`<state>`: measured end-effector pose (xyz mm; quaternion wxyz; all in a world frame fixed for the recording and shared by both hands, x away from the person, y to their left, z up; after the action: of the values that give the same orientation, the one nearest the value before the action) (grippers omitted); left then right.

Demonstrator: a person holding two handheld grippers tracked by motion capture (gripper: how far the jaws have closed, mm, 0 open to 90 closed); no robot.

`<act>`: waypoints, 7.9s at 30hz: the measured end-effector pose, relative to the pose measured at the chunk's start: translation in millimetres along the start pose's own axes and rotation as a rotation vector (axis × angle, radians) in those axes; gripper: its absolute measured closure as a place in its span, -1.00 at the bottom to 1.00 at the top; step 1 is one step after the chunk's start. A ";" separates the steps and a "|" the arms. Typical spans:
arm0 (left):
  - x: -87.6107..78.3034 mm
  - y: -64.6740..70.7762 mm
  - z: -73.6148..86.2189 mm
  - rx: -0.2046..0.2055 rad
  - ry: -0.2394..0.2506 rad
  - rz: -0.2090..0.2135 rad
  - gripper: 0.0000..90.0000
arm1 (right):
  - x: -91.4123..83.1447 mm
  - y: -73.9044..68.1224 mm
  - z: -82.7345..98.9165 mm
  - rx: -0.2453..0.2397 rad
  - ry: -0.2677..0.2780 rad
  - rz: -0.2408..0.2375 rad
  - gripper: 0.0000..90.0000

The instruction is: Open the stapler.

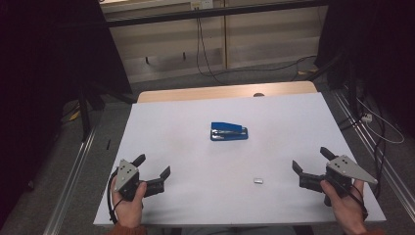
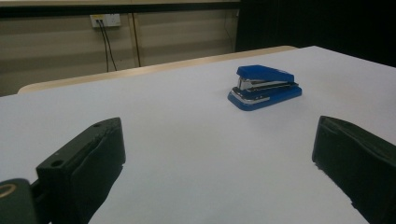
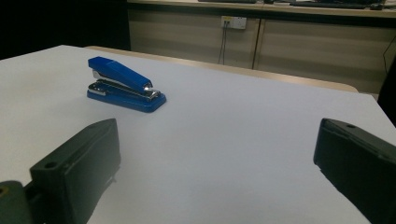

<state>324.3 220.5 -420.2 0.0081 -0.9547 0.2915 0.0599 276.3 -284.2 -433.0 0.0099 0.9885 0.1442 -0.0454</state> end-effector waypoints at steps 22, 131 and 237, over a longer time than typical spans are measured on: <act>8.1 4.9 0.7 0.015 -0.024 0.030 -0.94 | 4.4 -1.8 -1.6 -0.003 -0.011 -0.075 -0.98; 211.7 13.2 -9.1 0.083 -0.116 0.163 -0.93 | 214.5 -106.4 -9.1 -0.065 -0.192 -0.502 1.00; 225.1 27.2 5.5 -0.015 -0.215 0.242 1.00 | 234.2 -109.7 19.1 -0.193 -0.351 -0.460 1.00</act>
<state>493.8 73.2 -452.0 0.0248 -0.9008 0.4013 0.1643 466.8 -113.1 -474.5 0.1178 0.9014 0.3641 -0.2027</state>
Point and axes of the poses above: each handheld gripper's, and its own axes: x roughly forward along the jaws, z roughly out of its underside, y roughly to its right, the point moved 2 cm from there along x, roughly forward along the jaws, and after that the axes turned 9 degrees about y, right-handed, at the moved point
